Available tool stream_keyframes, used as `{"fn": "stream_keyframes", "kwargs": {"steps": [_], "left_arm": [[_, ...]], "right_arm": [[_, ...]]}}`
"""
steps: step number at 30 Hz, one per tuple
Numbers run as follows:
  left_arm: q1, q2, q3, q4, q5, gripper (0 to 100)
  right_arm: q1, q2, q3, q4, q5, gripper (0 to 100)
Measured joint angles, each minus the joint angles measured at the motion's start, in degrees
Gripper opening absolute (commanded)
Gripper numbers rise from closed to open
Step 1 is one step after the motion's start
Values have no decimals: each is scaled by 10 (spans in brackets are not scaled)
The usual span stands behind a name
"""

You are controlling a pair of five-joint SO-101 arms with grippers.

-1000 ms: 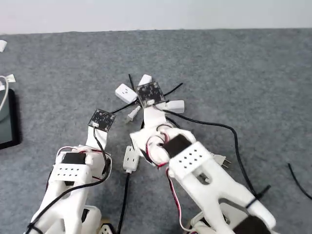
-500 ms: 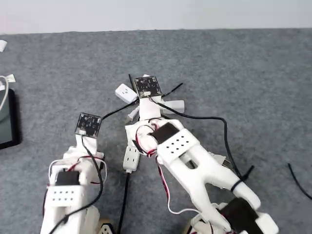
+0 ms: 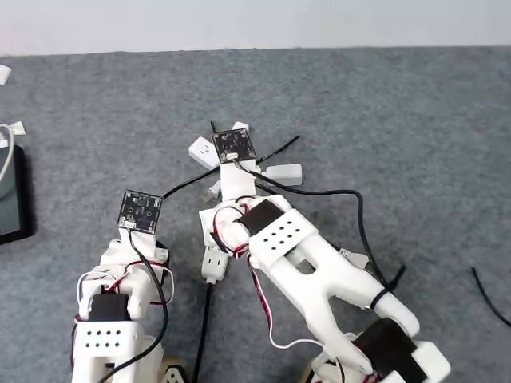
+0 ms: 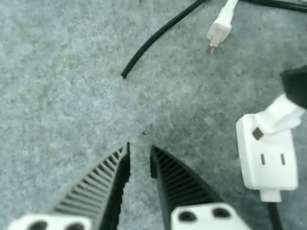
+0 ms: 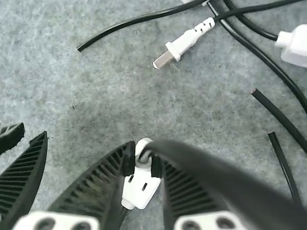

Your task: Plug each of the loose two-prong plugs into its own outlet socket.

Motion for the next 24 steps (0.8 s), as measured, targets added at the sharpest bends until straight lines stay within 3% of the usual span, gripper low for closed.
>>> {"fn": "stream_keyframes", "kwargs": {"steps": [16, 24], "left_arm": [[0, 0, 0, 8, 2, 16], [0, 0, 0, 9, 2, 16]], "right_arm": [[23, 25, -10, 1, -1, 8], [119, 16, -55, 128, 76, 8]]}}
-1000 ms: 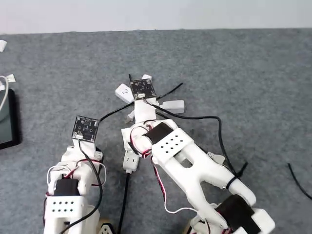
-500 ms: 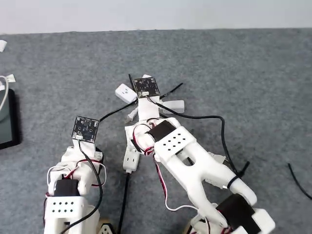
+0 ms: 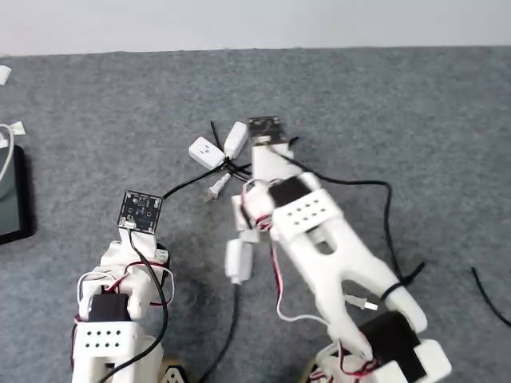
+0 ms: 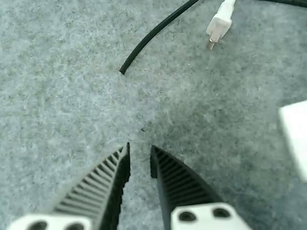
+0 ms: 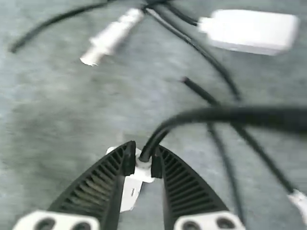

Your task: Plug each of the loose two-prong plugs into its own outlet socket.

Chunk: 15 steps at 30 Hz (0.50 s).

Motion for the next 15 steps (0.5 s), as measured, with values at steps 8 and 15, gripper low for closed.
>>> {"fn": "stream_keyframes", "kwargs": {"steps": [8, 15], "left_arm": [[0, 0, 0, 0, 0, 16], [0, 0, 0, 0, 0, 16]], "right_arm": [[54, 55, -61, 81, 38, 8], [69, 38, -60, 108, 68, 8]]}}
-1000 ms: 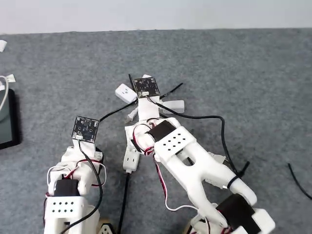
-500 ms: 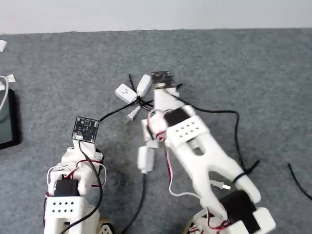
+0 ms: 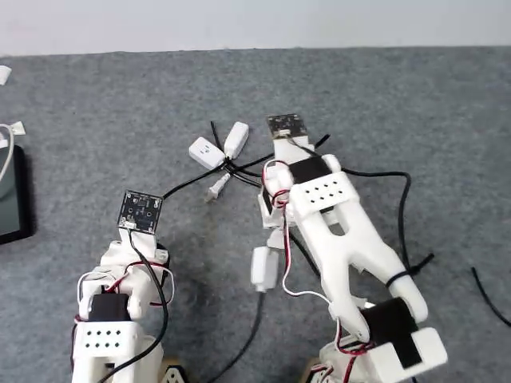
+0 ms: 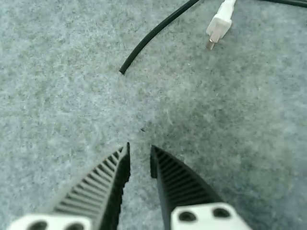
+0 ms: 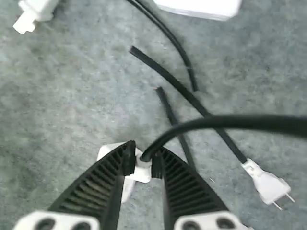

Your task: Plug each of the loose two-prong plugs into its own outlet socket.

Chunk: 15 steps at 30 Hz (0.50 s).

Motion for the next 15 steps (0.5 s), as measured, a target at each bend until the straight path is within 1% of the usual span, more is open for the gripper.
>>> {"fn": "stream_keyframes", "kwargs": {"steps": [4, 10, 15], "left_arm": [[0, 0, 0, 0, 0, 16], [0, 0, 0, 0, 0, 16], [0, 0, 0, 11, 0, 16]], "right_arm": [[4, -26, 19, -16, 4, 8], [-47, -15, 49, -69, 4, 8], [-56, 18, 51, -83, 4, 9]]}}
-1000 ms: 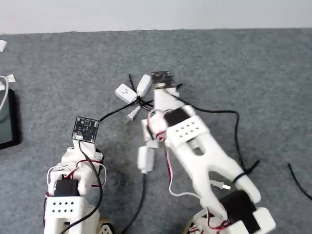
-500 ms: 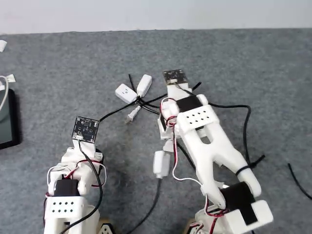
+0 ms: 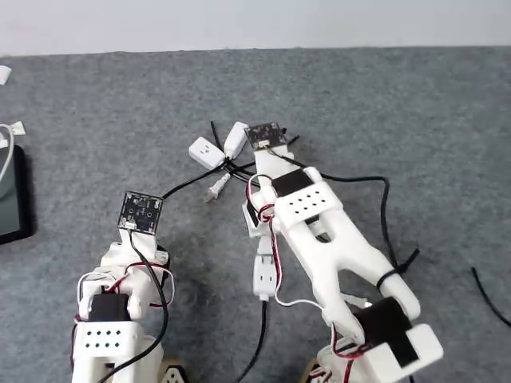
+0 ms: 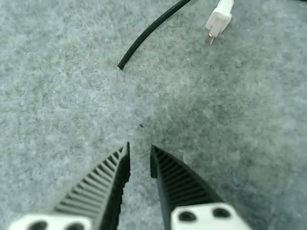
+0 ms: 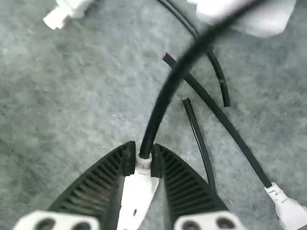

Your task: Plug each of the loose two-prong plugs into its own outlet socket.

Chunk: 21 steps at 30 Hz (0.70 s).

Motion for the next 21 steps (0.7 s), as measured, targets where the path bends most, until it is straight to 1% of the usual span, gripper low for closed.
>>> {"fn": "stream_keyframes", "kwargs": {"steps": [4, 9, 14, 17, 21], "left_arm": [[0, 0, 0, 0, 0, 16], [0, 0, 0, 0, 0, 16], [0, 0, 0, 0, 0, 16], [0, 0, 0, 0, 0, 16], [0, 0, 0, 8, 0, 17]], "right_arm": [[-4, 4, 9, -4, 0, 9], [-4, -10, 71, -48, 0, 9], [-8, -114, 153, -94, 2, 9], [-18, -197, 203, -117, 20, 9], [-10, -262, 216, -120, 47, 9]]}}
